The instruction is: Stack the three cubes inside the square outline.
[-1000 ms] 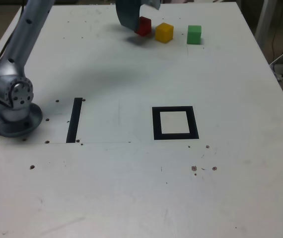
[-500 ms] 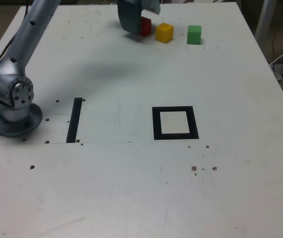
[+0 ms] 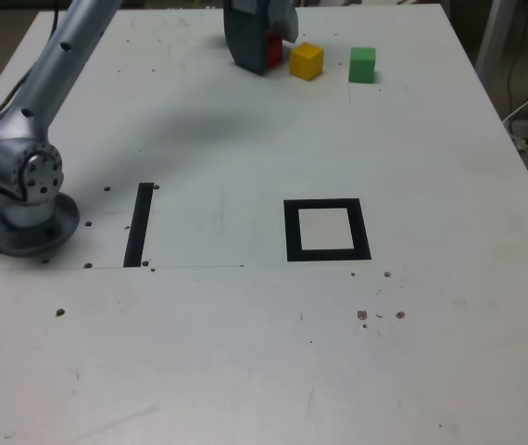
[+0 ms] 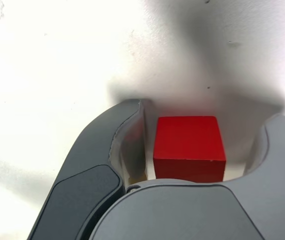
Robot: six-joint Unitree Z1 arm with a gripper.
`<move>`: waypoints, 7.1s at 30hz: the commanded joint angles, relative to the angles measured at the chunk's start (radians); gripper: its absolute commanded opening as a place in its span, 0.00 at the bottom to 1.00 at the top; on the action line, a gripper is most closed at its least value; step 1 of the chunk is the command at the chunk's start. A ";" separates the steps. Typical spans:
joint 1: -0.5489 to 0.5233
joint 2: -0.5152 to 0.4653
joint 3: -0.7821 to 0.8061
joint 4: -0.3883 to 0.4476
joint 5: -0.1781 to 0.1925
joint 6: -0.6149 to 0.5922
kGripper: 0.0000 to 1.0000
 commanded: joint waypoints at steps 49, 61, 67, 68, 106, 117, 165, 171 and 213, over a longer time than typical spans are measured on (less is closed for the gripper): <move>-0.323 -0.452 0.499 -0.011 0.072 0.123 0.29; -0.575 -0.558 0.720 -0.132 0.058 0.041 0.29; -0.672 -0.603 0.833 -0.227 0.026 -0.014 0.29; -0.691 -0.608 0.853 -0.244 0.018 -0.024 0.29; -0.935 -0.512 0.948 -0.411 -0.081 -0.129 0.29; -0.929 -0.475 0.957 -0.440 -0.096 -0.114 0.29; -0.780 -0.650 1.013 -0.357 0.066 -0.151 0.99; -0.637 -0.630 0.908 -0.275 0.102 -0.100 1.00; -0.152 -0.031 -0.062 0.040 0.019 0.017 0.98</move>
